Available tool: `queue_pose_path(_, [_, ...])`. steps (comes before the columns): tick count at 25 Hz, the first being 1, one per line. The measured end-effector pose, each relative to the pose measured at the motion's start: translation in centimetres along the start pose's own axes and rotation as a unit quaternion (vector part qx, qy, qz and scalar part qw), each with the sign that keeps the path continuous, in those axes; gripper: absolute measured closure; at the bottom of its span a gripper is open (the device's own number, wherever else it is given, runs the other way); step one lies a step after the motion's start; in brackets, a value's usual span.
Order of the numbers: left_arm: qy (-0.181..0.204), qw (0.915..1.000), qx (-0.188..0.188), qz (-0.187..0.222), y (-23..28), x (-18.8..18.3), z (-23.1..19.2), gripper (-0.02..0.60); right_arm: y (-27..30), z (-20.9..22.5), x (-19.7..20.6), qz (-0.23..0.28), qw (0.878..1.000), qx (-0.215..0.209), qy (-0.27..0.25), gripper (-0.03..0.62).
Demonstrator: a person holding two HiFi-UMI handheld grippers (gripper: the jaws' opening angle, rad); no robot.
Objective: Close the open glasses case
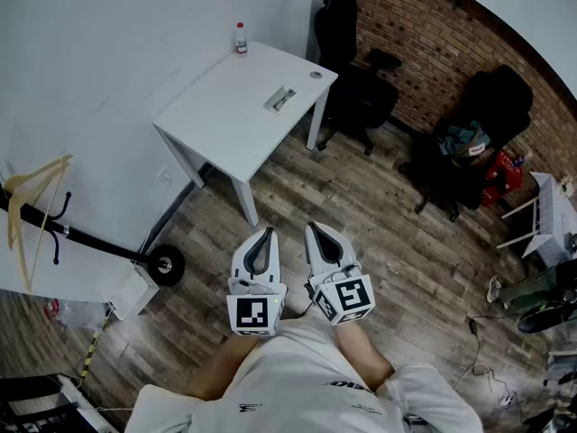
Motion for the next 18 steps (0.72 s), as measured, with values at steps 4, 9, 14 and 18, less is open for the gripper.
queue_pose_path(4, [-0.008,0.9999,-0.001,-0.013,1.5,0.3,1.5,0.583,-0.1,2.2,-0.2,0.007,1.000,-0.009,0.007,0.595])
queue_pose_path(9, [-0.007,0.9999,-0.005,-0.015,4.2,-0.3,4.4,0.583,-0.1,5.6,-1.3,0.016,1.000,-0.021,0.008,0.594])
queue_pose_path(14, [0.005,0.9997,-0.025,-0.001,6.6,-0.7,7.4,0.583,-0.8,8.9,-2.4,0.022,0.998,-0.048,-0.015,0.594])
queue_pose_path(18, [0.006,0.9992,-0.039,-0.003,7.4,0.2,10.2,0.583,-2.0,11.2,-2.2,0.024,0.998,-0.057,-0.021,0.595])
Point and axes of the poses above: the fingertips, and each gripper's own axes: y forward along the fingers, z to its right, x out of its underside, the point moved 5 cm from there along -y, backward along the fingers, and after that the axes turned 4 degrees about -z, right-handed, at the moved point
